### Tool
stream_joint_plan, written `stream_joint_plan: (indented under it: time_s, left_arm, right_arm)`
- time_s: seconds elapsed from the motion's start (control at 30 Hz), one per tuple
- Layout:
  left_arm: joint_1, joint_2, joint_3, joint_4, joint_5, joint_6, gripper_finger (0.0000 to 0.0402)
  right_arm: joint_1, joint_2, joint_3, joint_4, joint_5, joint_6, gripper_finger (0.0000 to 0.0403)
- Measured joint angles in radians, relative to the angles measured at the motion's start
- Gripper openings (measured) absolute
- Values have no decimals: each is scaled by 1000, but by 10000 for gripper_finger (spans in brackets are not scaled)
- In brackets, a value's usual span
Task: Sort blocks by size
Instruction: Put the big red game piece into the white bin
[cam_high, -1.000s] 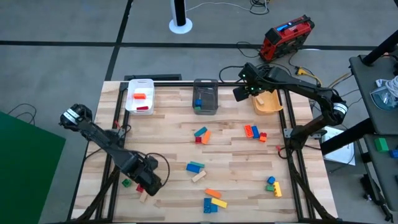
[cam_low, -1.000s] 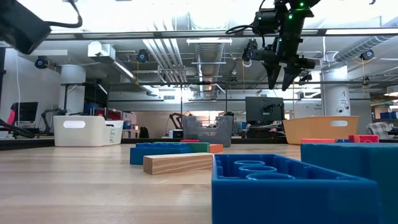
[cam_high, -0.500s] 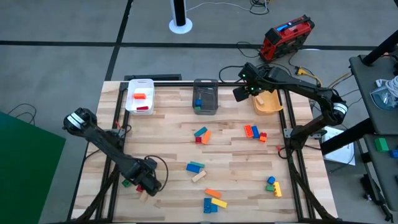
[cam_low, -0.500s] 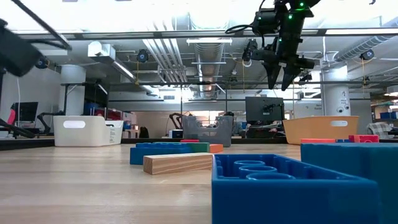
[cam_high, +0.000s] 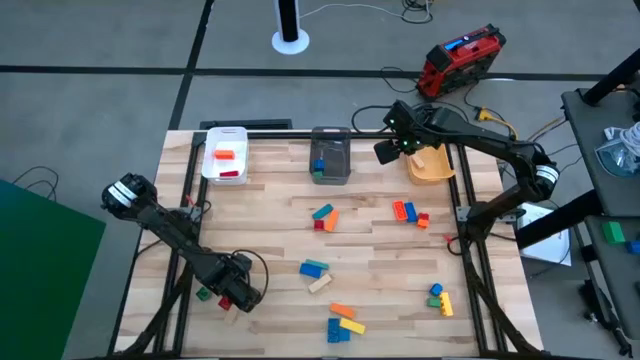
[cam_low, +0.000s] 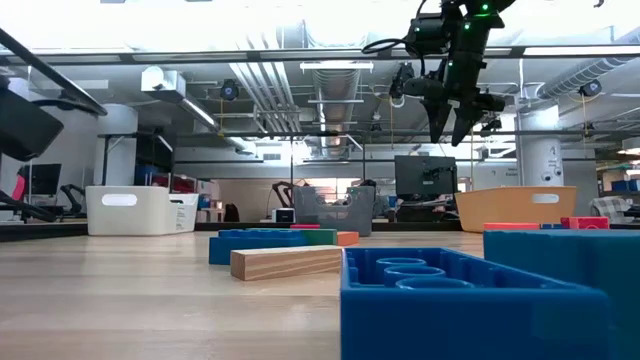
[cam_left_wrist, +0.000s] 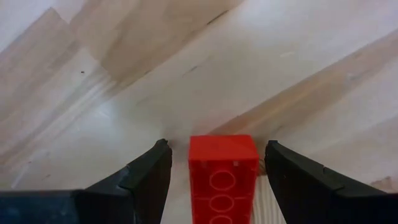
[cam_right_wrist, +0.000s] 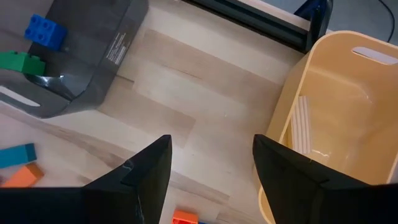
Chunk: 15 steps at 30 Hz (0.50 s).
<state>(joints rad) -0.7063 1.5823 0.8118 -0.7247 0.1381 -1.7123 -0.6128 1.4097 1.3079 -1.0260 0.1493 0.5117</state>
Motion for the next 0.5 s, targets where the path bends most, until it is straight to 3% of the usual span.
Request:
stream_joint_plan:
  time_s: [0.27, 0.5]
  left_arm:
    - [0, 0, -17, 29, -15, 0, 223]
    - [0, 0, -16, 39, -21, 3, 140]
  right_arm:
    - [0, 0, 0, 0, 0, 0, 217]
    - [0, 0, 0, 4, 0, 0, 217]
